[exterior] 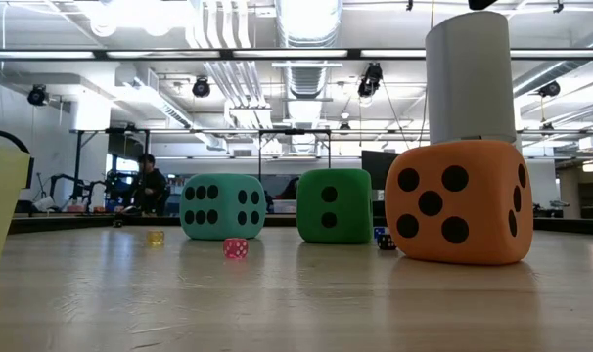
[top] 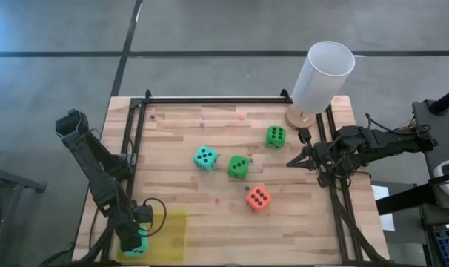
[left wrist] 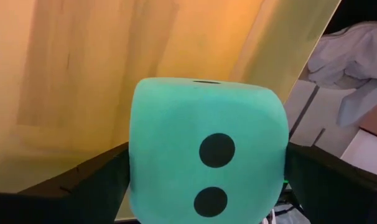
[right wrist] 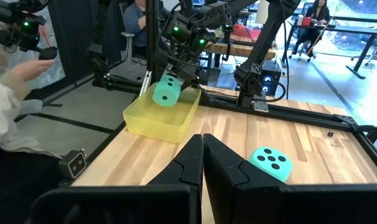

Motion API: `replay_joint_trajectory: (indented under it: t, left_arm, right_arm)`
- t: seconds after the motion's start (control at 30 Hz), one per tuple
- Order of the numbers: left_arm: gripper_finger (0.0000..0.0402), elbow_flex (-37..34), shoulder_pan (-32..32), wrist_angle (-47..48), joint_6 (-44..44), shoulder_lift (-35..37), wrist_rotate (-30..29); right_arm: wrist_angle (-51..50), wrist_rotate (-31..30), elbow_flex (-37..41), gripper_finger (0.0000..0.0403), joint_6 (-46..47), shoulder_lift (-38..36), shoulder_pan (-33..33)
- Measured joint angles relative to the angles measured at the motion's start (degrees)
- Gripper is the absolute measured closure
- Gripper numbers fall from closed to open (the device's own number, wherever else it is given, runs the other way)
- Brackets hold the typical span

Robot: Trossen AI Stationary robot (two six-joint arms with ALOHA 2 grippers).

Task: Pick & Place Dice
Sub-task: Put the left large blue dice into the yellow bin

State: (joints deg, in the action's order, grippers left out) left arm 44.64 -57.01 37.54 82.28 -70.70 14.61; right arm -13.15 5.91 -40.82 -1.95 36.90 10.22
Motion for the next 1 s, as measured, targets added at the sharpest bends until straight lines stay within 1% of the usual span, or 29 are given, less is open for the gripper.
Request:
replay_joint_trajectory:
  t: [0.13, 0.3, 1.0]
  left_arm:
    - [0.0008, 0.00, 0.00, 0.02, -0.44, 0.00, 0.00]
    - [0.0006, 0.00, 0.00, 0.00, -7.60, 0.00, 0.00]
    - [0.0003, 0.00, 0.04, -0.02, -7.17, 0.00, 0.00]
  right_arm:
    - [0.00, -0.02, 0.00, 0.0394, 0.02, 0.00, 0.01]
    - [0.00, 0.00, 0.00, 0.0394, 0.01, -0.02, 0.00]
    - [0.02, 0.00, 0.00, 0.0394, 0.00, -0.02, 0.02]
